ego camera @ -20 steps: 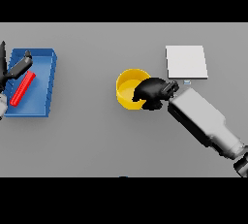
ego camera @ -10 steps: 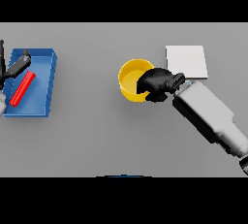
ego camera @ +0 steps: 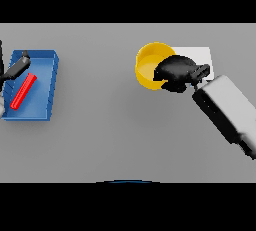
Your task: Pick up the red beaker and tilt it to pour out 1 green nut into yellow bowl. Pick up the yellow bowl and place it on the metallic measuring scale.
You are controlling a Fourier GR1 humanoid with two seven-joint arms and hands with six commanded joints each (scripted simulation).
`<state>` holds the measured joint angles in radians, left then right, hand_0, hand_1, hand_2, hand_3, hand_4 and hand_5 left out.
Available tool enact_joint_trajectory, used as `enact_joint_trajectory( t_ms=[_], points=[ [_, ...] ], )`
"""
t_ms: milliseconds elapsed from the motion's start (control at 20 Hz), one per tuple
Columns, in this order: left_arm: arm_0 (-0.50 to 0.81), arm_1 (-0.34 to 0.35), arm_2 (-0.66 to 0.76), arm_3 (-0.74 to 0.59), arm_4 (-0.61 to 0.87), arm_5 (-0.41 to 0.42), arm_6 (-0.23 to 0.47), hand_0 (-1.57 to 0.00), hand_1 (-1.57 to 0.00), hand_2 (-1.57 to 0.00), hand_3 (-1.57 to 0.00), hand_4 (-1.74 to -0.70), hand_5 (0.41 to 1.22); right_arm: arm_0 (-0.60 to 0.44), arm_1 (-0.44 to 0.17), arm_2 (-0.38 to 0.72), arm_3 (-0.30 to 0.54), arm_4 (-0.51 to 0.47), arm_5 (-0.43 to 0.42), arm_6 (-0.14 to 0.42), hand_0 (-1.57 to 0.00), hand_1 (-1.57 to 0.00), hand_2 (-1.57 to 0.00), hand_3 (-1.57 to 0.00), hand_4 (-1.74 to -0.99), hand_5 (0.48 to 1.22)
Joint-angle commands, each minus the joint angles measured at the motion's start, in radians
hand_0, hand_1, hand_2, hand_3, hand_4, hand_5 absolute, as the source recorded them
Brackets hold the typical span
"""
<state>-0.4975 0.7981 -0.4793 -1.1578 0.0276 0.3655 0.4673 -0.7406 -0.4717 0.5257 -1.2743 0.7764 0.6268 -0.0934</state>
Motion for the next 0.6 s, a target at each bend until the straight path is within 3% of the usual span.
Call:
enact_joint_trajectory(
  t_ms=[0, 250, 300, 550],
  points=[
    [-0.008, 0.0, 0.002, 0.007, -0.002, 0.001, 0.012, 0.0, 0.0, 0.0, 0.0, -0.74, 0.704, -0.003, -0.012, -0.011, 0.002, 0.001, -0.011, -0.007, -1.57, -1.57, -1.48, -1.28, -1.741, 1.22],
    [0.003, 0.003, -0.003, -0.022, 0.0, -0.004, 0.011, 0.0, 0.0, 0.0, 0.0, -0.74, 0.708, -0.042, -0.061, -0.076, 0.115, 0.02, -0.102, -0.027, -1.57, -1.57, -1.54, -1.21, -1.741, 1.221],
    [0.004, 0.005, -0.003, -0.023, -0.001, -0.003, 0.021, 0.0, 0.0, 0.0, 0.0, -0.74, 0.706, -0.05, -0.074, -0.085, 0.154, 0.023, -0.121, -0.059, -1.57, -1.57, -1.54, -1.2, -1.741, 1.221],
    [0.013, 0.011, 0.002, -0.027, 0.004, -0.005, 0.024, 0.0, 0.0, 0.0, 0.0, -0.73, 0.691, -0.073, -0.077, -0.128, 0.299, 0.035, -0.199, -0.069, -1.57, -1.57, -1.51, -1.18, -1.741, 1.221]
  ],
)
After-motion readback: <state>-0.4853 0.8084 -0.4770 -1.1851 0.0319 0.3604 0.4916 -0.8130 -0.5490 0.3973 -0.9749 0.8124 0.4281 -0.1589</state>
